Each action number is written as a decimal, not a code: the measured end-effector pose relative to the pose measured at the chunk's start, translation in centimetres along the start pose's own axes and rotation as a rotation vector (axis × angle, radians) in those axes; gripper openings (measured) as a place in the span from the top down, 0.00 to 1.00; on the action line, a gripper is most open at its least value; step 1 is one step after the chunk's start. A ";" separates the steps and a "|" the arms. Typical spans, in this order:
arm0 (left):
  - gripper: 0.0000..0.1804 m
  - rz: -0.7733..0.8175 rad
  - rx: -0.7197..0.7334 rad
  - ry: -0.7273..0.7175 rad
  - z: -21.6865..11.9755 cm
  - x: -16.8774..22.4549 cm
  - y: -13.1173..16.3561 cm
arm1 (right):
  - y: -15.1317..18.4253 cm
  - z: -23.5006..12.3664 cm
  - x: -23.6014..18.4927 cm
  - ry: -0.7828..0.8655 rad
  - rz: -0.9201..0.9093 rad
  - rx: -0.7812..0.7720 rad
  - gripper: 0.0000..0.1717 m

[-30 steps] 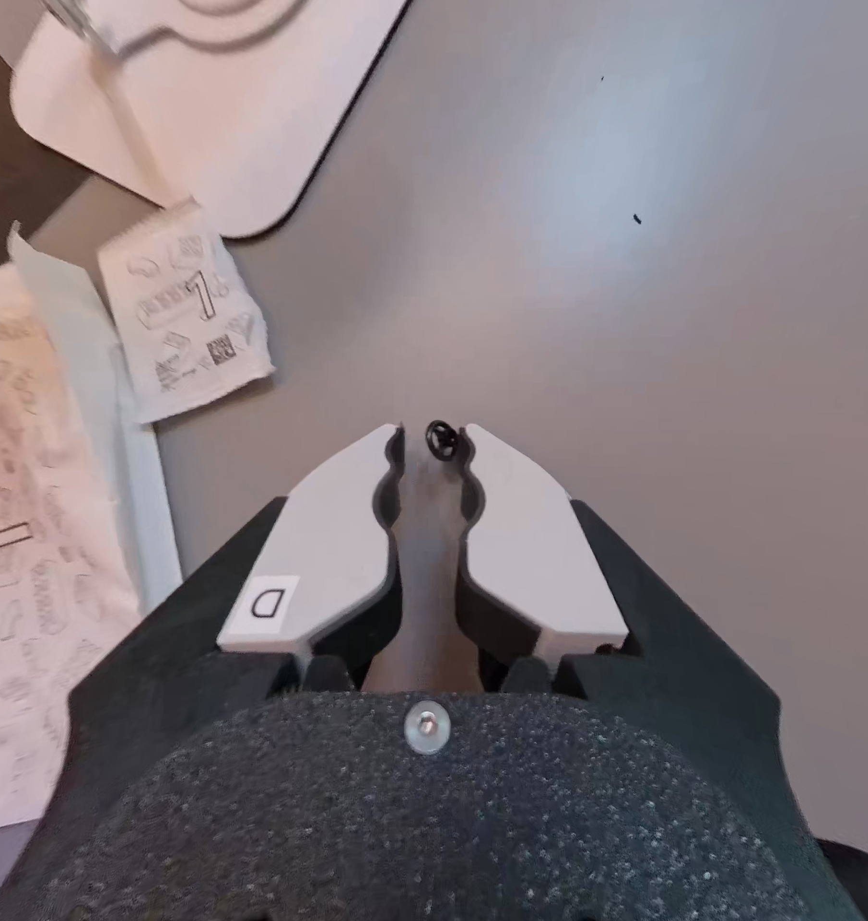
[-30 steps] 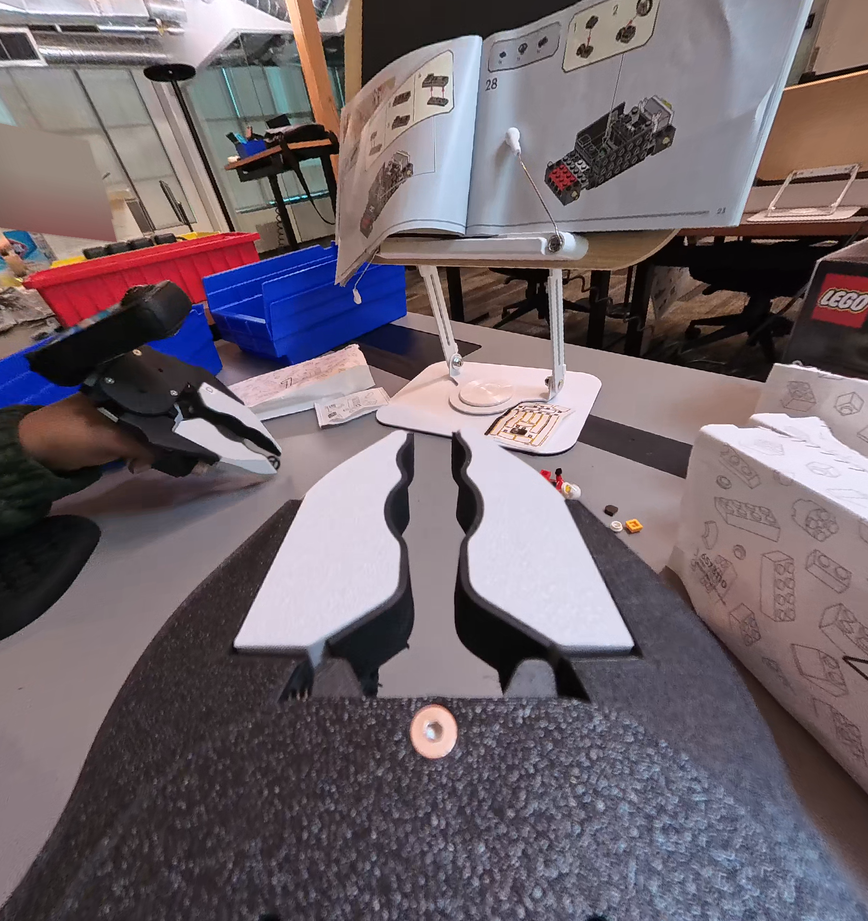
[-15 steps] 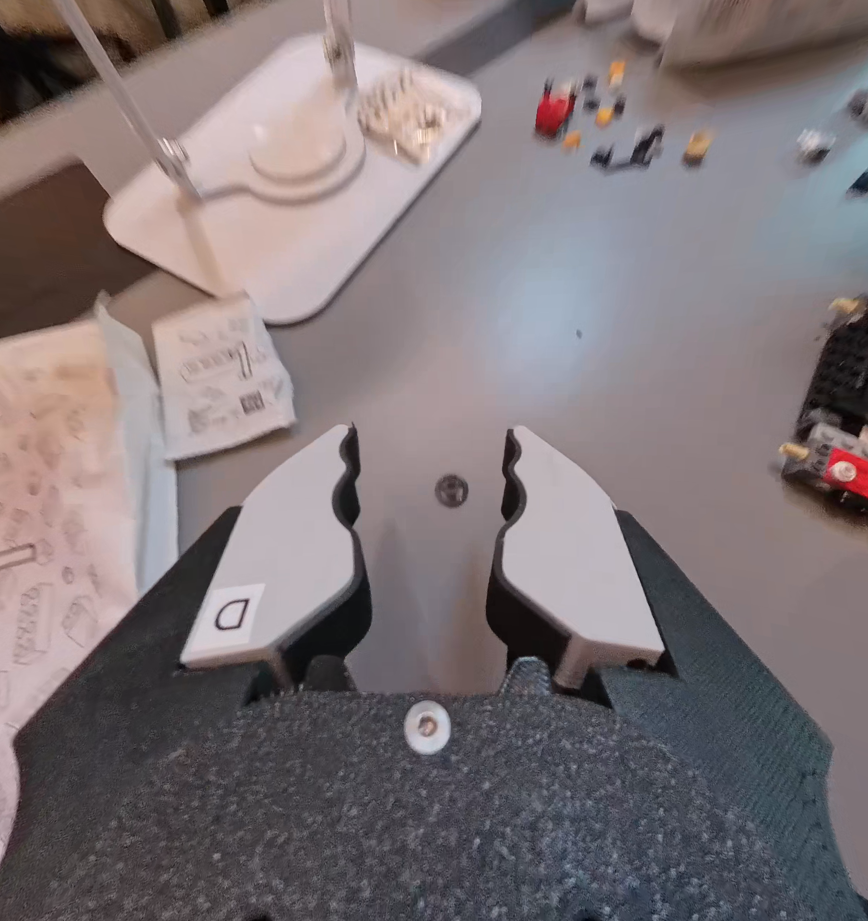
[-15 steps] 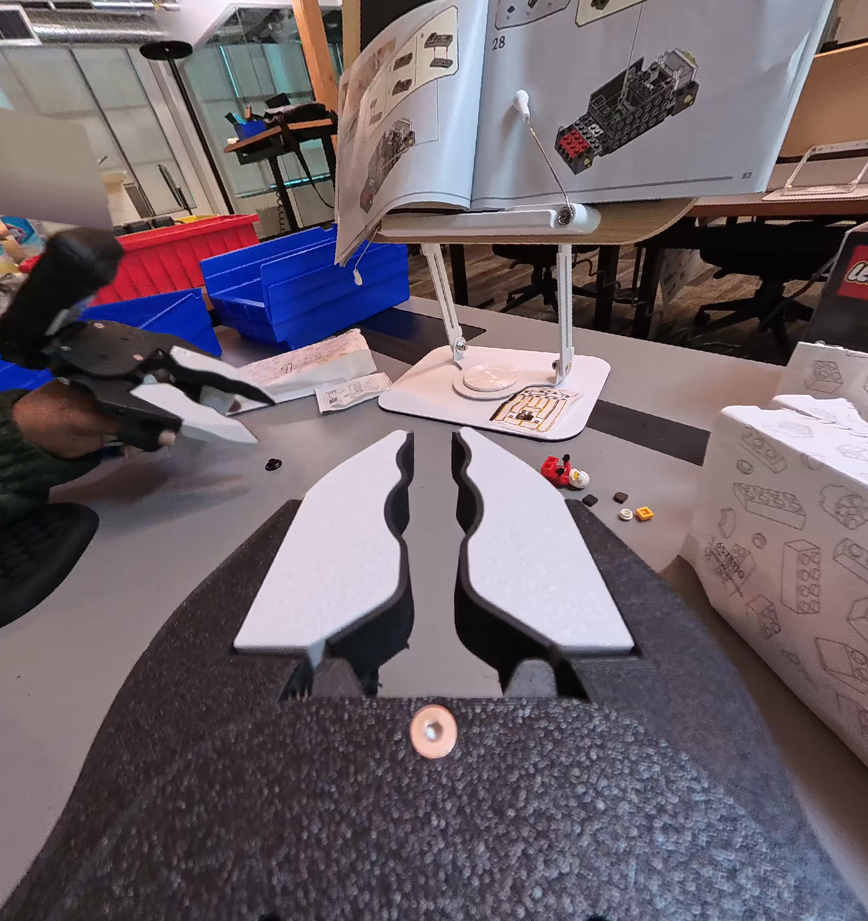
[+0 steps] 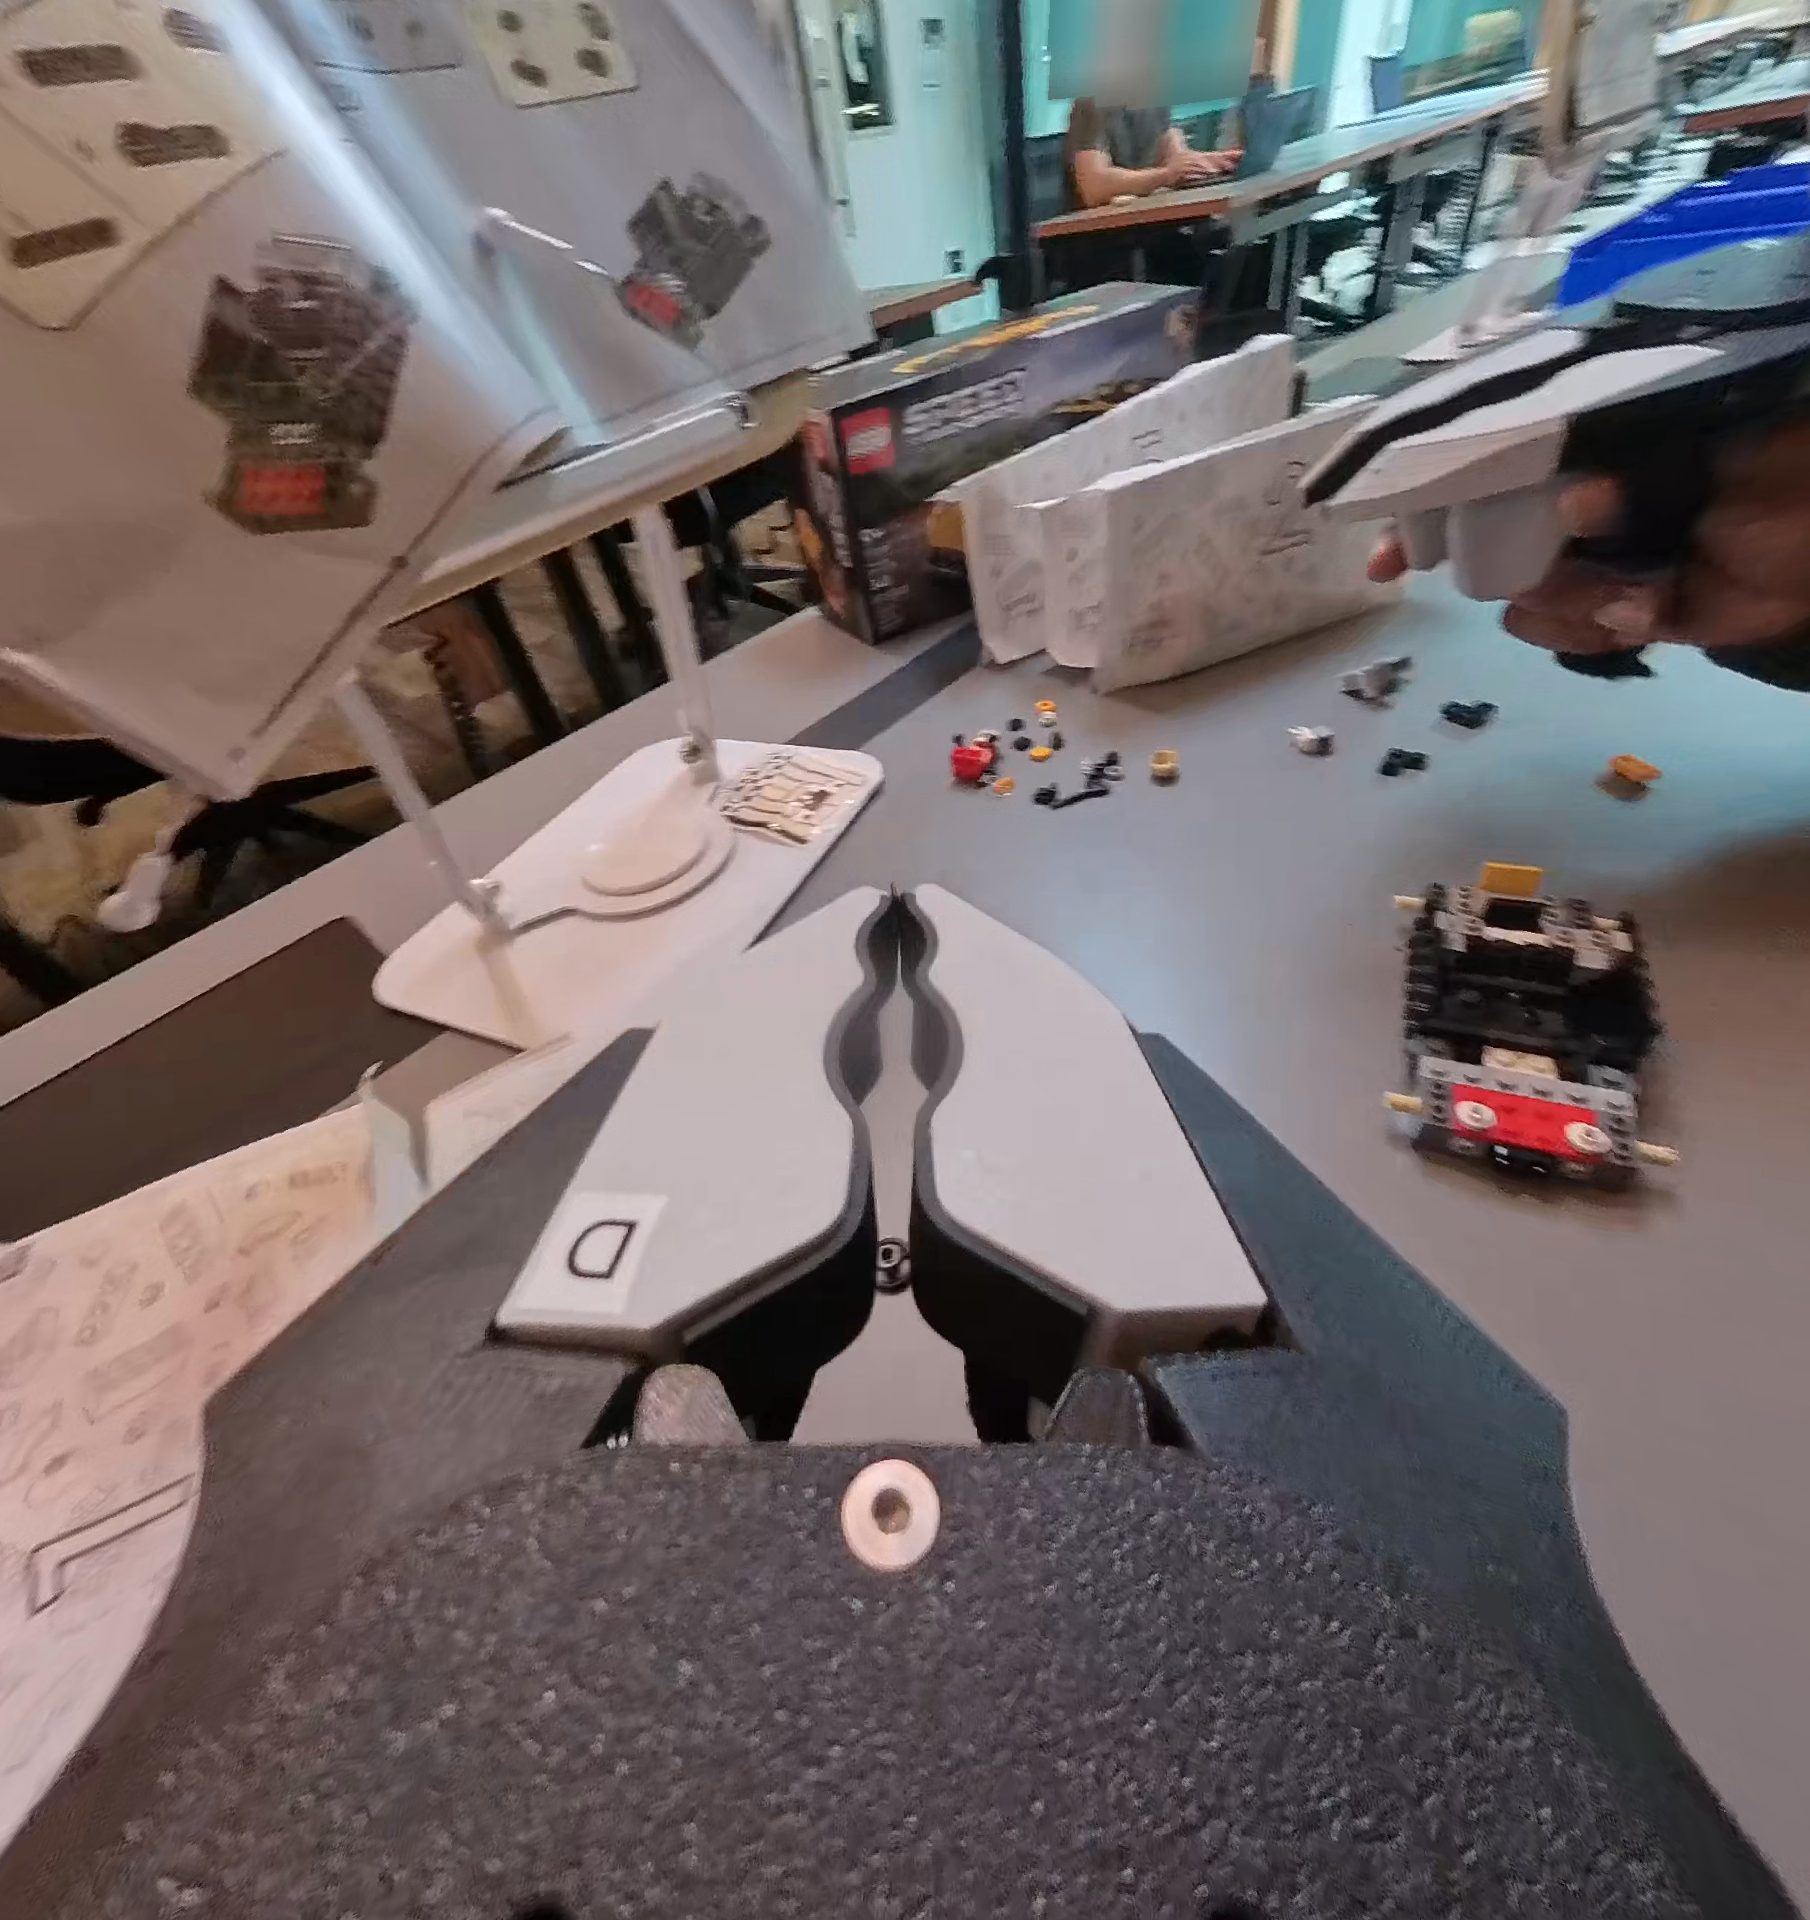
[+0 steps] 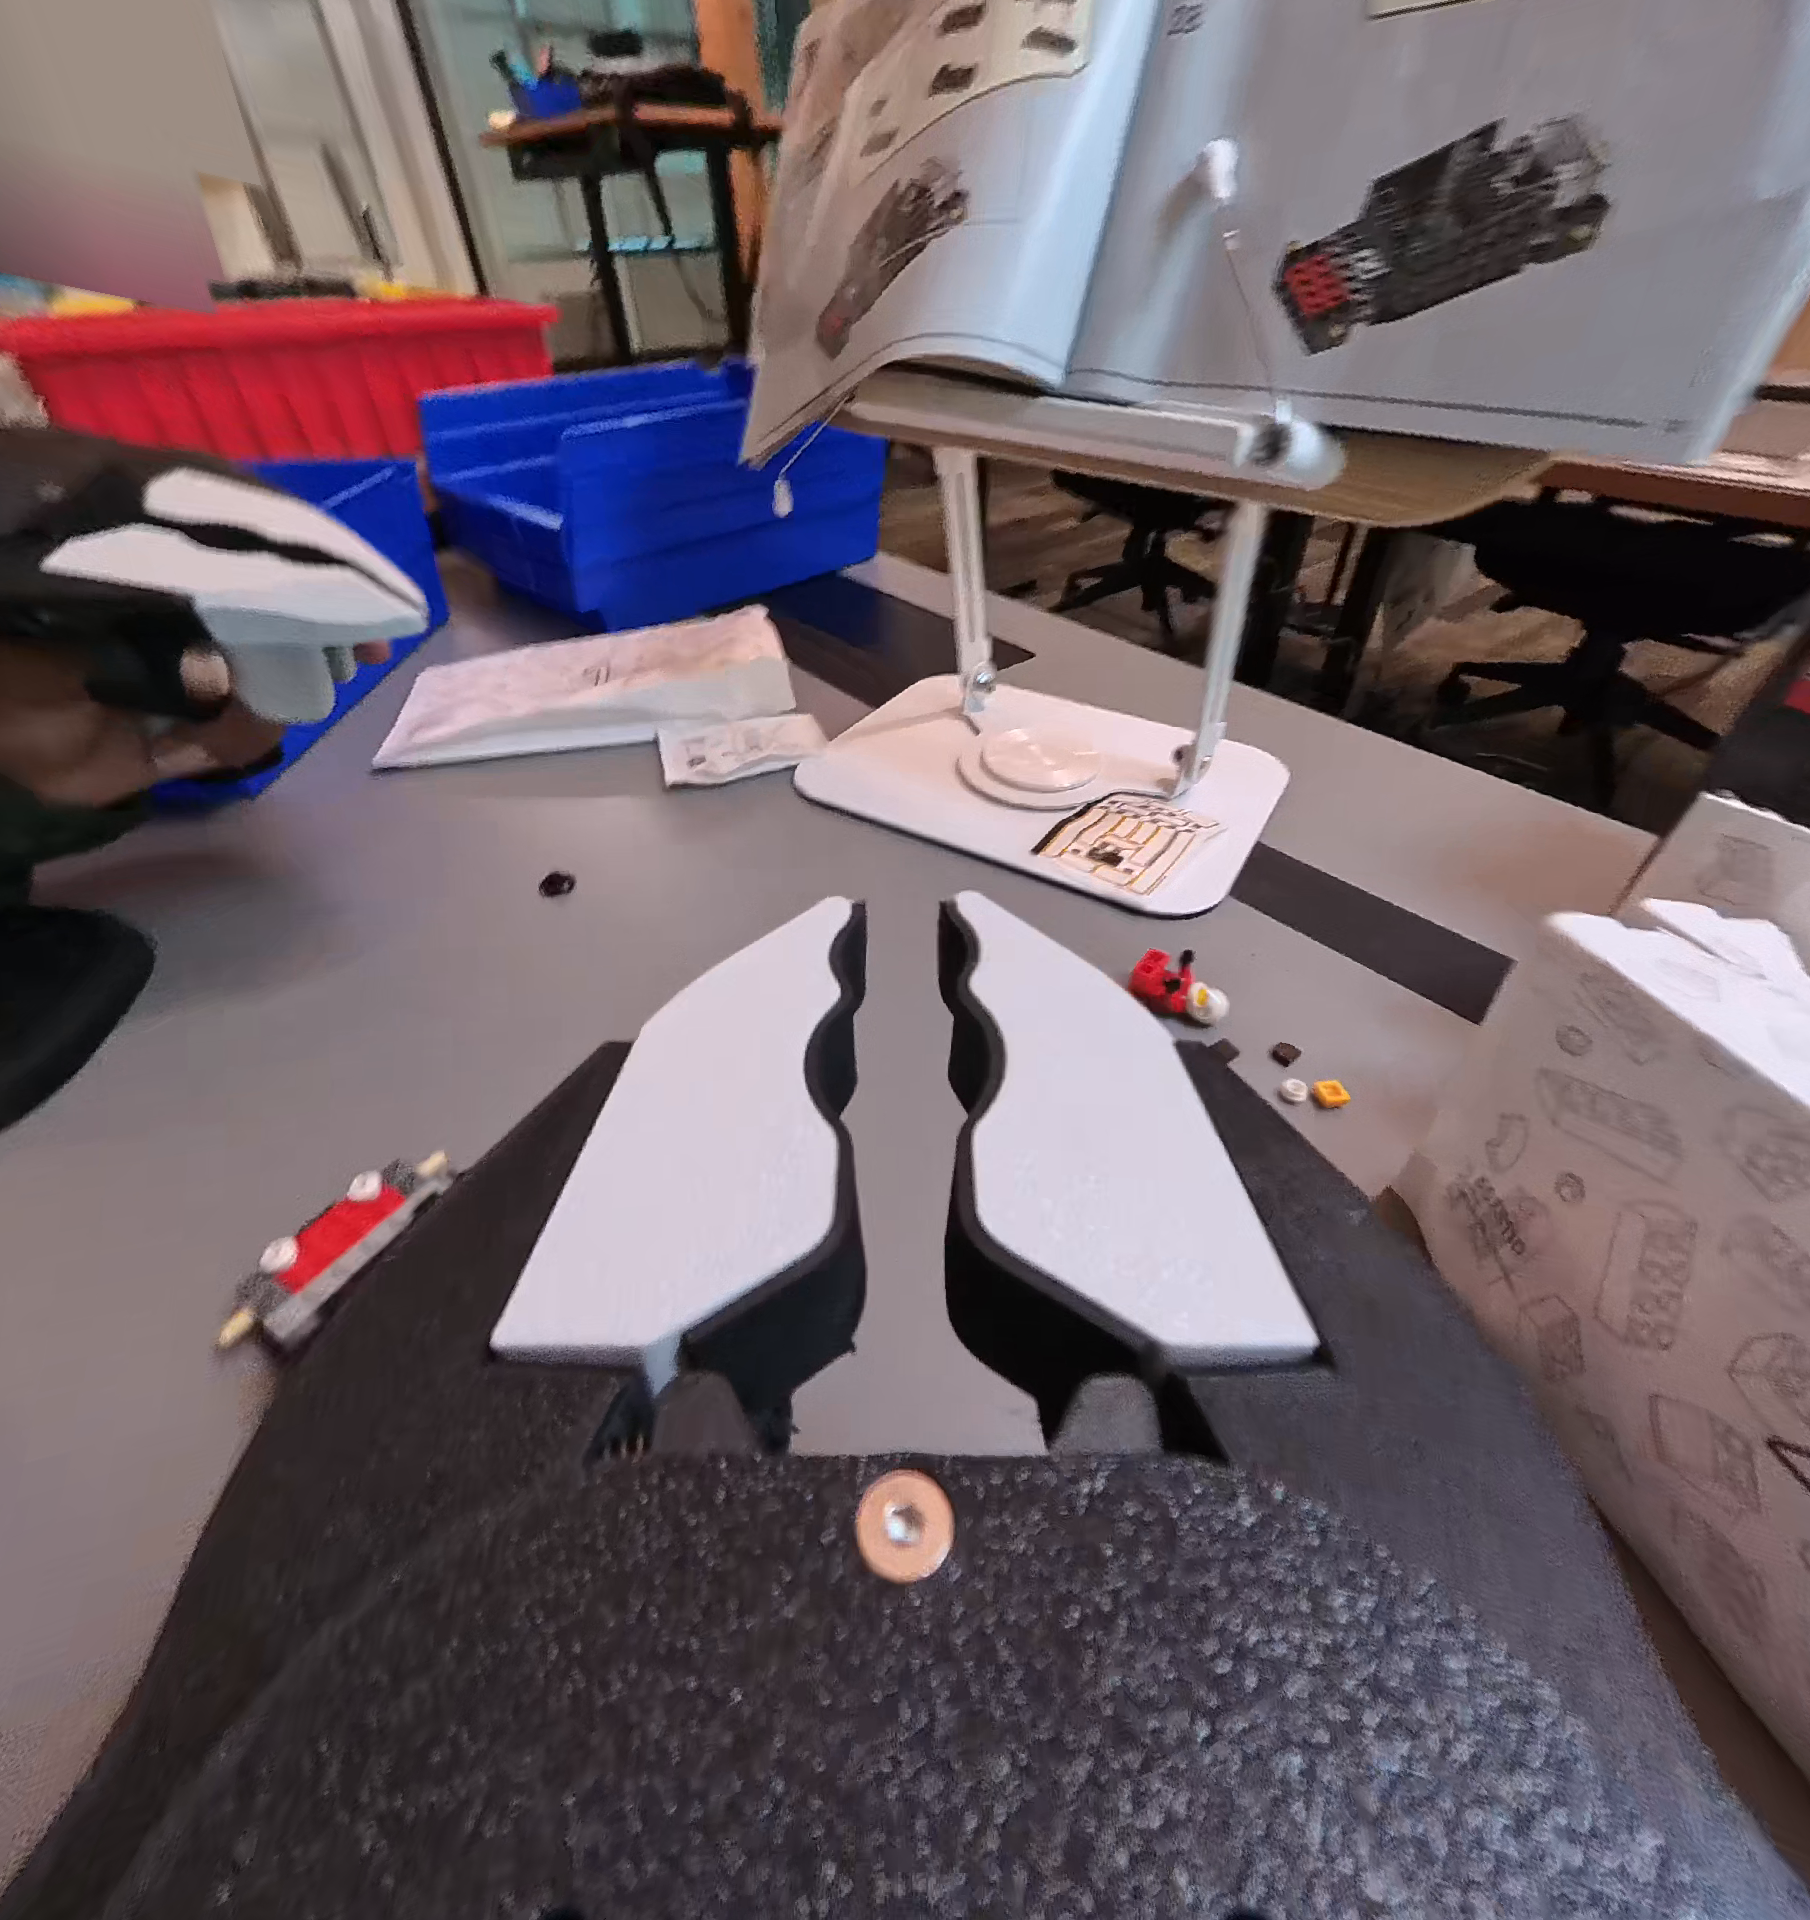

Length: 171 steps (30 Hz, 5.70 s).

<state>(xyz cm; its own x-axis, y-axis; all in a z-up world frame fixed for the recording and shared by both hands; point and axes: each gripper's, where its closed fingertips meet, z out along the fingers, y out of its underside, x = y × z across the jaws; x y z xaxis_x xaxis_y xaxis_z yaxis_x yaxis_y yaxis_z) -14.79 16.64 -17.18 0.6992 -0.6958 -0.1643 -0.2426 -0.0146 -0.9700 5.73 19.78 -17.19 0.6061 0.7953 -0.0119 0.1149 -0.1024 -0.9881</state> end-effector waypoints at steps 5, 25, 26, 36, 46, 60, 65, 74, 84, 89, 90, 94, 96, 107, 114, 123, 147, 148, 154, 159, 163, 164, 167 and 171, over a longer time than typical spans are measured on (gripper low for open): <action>0.98 0.028 -0.069 0.209 1.3 4.7 1.3 | 2.7 0.3 -4.8 -0.229 -0.111 -0.278 0.93; 0.67 0.080 -0.535 0.574 3.9 18.4 9.2 | 11.6 0.2 -13.1 -0.301 -0.036 -0.915 0.87; 0.67 0.081 -0.534 0.566 3.8 18.4 9.2 | 11.6 0.2 -13.0 -0.286 -0.042 -0.920 0.87; 0.64 0.011 -0.535 0.572 3.5 18.6 9.0 | 11.5 0.8 -13.4 -0.316 -0.123 -0.891 0.91; 0.67 0.027 -0.537 0.558 3.5 18.6 9.0 | 10.9 0.3 -13.4 -0.467 0.066 -0.757 0.93; 0.63 0.015 -0.467 0.479 4.5 16.4 8.5 | 4.1 -0.2 -13.0 -0.588 0.187 -0.367 0.96; 0.72 -0.135 -0.293 0.535 3.9 15.0 4.9 | 1.9 -0.4 -12.7 -0.584 0.192 -0.210 0.95; 0.85 -0.336 0.109 0.719 1.0 15.5 -3.7 | -0.5 -0.8 -16.2 -0.662 0.110 -0.030 0.95; 0.91 -0.295 0.163 0.781 -0.6 16.3 -5.0 | -0.8 -1.9 -17.9 -0.724 -0.001 0.009 0.95; 0.94 -0.234 0.154 0.789 -1.0 16.8 -5.0 | -0.8 -2.0 -18.3 -0.725 -0.040 0.018 0.95; 0.96 -0.219 0.151 0.790 -1.1 16.8 -4.9 | -0.8 -2.0 -18.3 -0.719 -0.046 0.017 0.95; 0.96 -0.171 0.141 0.774 -1.3 16.7 -4.8 | -1.1 -2.1 -17.9 -0.705 -0.057 0.021 0.94; 0.96 -0.168 0.130 0.771 -1.4 16.4 -4.6 | -1.6 -2.4 -17.6 -0.703 -0.061 0.034 0.94; 0.96 -0.109 0.046 0.861 -2.0 18.2 -3.2 | 0.1 -3.1 -19.1 -0.763 -0.184 -0.076 0.96; 0.96 -0.186 0.028 0.927 -2.3 18.5 -3.0 | 0.6 -3.3 -19.4 -0.728 -0.309 -0.109 0.95; 0.91 -0.299 0.109 0.960 -2.6 17.7 -4.1 | -0.9 -3.2 -19.1 -0.728 -0.191 -0.021 0.96; 0.96 -0.179 0.056 0.863 -1.8 18.0 -3.4 | -1.9 -2.8 -18.9 -0.711 -0.096 0.027 0.95; 0.96 -0.182 0.060 0.864 -1.9 18.0 -3.4 | -1.9 -2.7 -18.9 -0.705 -0.098 0.027 0.93; 0.96 -0.177 0.069 0.856 -1.9 17.9 -3.5 | -1.8 -2.7 -19.0 -0.710 -0.099 0.015 0.95; 0.91 -0.176 0.110 0.832 -1.7 17.8 -4.0 | -1.9 -2.5 -18.9 -0.699 -0.073 0.029 0.96; 0.95 -0.121 0.101 0.811 -1.8 17.7 -3.9 | -1.9 -2.4 -19.2 -0.717 -0.053 0.039 0.96; 0.95 -0.122 0.104 0.811 -1.9 17.7 -4.0 | -1.9 -2.4 -19.2 -0.715 -0.058 0.046 0.96; 0.95 -0.167 0.145 0.806 -2.1 17.4 -4.9 | -2.6 -2.5 -19.1 -0.716 -0.049 0.083 0.96; 0.95 -0.219 0.179 0.815 -2.2 17.3 -5.4 | -3.0 -2.8 -19.0 -0.734 -0.012 0.122 0.96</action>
<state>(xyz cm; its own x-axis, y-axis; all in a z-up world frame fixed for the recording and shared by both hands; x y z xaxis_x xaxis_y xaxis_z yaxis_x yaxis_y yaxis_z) -2.85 3.13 -14.39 0.0006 -0.9898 0.1427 -0.0017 -0.1427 -0.9898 -3.95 3.30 -13.54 -0.0814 0.9950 -0.0584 0.0041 -0.0582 -0.9983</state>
